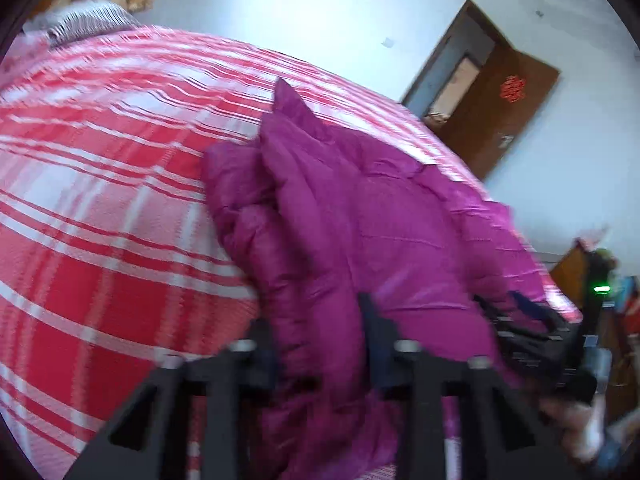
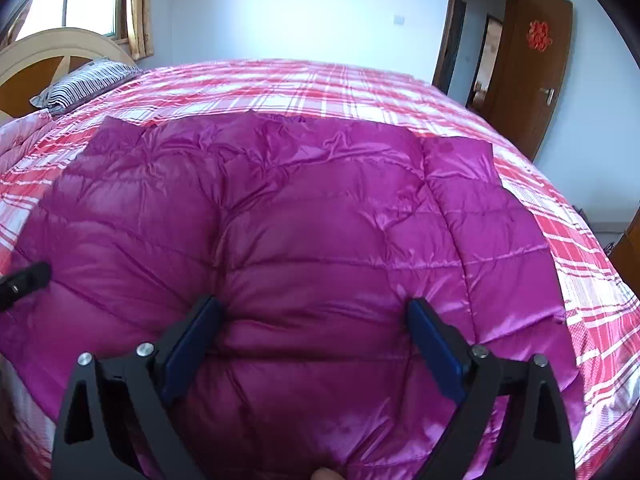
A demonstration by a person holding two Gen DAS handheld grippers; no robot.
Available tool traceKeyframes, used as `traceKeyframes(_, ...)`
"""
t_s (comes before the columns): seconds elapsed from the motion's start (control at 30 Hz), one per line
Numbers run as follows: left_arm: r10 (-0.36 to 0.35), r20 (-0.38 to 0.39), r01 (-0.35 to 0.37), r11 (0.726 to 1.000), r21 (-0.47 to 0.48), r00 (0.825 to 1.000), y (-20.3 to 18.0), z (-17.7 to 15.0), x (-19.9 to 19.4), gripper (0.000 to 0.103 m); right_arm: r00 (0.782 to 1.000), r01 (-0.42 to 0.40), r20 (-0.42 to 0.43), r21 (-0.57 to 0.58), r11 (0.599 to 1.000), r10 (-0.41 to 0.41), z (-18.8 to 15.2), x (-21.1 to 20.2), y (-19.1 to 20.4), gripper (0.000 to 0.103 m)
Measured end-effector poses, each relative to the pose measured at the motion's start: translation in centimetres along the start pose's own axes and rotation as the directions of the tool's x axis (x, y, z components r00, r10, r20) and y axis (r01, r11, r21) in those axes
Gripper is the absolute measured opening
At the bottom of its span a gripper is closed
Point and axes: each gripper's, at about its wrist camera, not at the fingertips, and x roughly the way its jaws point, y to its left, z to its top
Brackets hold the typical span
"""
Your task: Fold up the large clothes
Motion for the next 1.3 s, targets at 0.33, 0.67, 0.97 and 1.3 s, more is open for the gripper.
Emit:
traceKeyframes(0.33, -0.129, 0.083, 0.127, 0.991, 0.035, 0.988, -4.5, 1.9, -3.8, 0.021, 0.998, -0.042, -0.054, 0.017, 0.999, 0.043, 0.4, 1.7, -0.6, 0.103)
traceKeyframes(0.67, -0.227, 0.105, 0.195, 0.948, 0.253, 0.968, -15.1, 4.1, -5.8, 0.02, 0.989, -0.14, -0.043, 0.022, 0.99, 0.141, 0.5, 1.3, -2.7, 0.103)
traceKeyframes(0.97, -0.248, 0.05, 0.217, 0.914, 0.344, 0.967, -20.2, 4.2, -1.2, 0.02, 0.969, -0.248, 0.053, 0.164, 0.955, 0.243, 0.5, -2.9, -11.5, 0.103)
traceKeyframes(1.3, -0.168, 0.049, 0.124, 0.868, 0.48, 0.985, -25.0, 0.7, 4.0, 0.02, 0.914, -0.401, 0.265, 0.467, 0.788, 0.308, 2.1, -5.8, -22.6, 0.093)
